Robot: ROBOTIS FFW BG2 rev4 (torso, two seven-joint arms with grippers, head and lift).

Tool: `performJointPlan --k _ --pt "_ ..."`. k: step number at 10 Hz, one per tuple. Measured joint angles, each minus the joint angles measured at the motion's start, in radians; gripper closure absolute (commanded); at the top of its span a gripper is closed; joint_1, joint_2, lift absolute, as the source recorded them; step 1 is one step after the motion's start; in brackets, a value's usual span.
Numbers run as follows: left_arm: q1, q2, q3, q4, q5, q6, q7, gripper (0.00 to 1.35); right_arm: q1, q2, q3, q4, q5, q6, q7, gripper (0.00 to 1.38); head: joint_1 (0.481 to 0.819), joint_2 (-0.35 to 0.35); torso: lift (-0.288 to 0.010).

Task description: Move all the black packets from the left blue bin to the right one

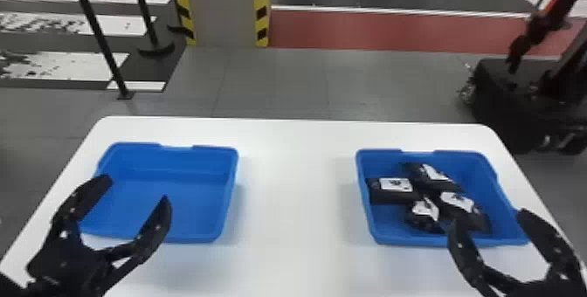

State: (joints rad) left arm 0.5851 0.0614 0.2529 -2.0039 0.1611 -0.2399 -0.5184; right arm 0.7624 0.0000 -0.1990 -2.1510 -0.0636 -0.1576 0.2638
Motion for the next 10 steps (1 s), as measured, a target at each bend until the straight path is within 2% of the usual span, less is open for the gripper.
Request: performJointPlan --k 10 --pt "-0.001 0.012 -0.017 0.000 0.016 0.030 0.000 0.13 0.001 0.000 0.007 -0.022 -0.001 0.062 0.000 0.16 0.695 -0.020 -0.110"
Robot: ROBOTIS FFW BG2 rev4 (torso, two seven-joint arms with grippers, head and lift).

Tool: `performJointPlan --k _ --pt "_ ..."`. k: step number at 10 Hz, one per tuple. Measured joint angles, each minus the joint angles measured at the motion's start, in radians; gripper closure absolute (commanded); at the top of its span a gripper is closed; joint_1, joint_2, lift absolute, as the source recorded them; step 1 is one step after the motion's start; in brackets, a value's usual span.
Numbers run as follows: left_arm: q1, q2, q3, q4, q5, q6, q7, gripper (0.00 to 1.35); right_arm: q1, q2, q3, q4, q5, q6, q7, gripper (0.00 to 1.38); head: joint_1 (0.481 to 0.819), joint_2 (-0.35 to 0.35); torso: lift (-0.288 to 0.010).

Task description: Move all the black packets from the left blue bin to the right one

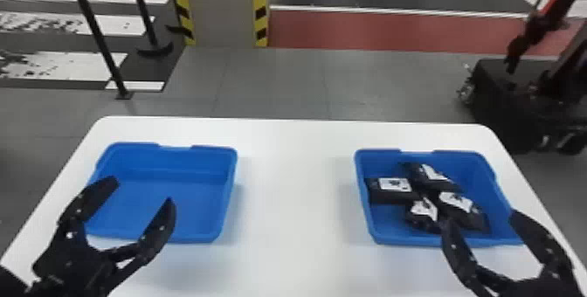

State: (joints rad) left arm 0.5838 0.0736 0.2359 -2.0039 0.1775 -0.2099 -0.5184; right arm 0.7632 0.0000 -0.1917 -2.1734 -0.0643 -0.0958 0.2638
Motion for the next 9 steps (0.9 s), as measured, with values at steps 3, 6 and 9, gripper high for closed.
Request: performJointPlan --k 3,6,9 --pt "0.000 0.004 -0.007 0.000 0.003 0.017 0.000 0.13 0.000 0.000 0.000 0.000 -0.003 0.000 0.000 0.16 0.695 -0.024 -0.110" --pt "-0.002 0.009 -0.015 0.000 0.010 0.026 0.000 0.13 0.000 0.000 0.000 -0.002 -0.003 0.000 0.000 0.16 0.695 -0.030 -0.110" --pt "-0.002 0.009 -0.015 0.000 0.011 0.029 0.000 0.13 0.000 0.000 0.000 0.000 -0.005 0.003 0.000 0.16 0.695 -0.030 -0.110"
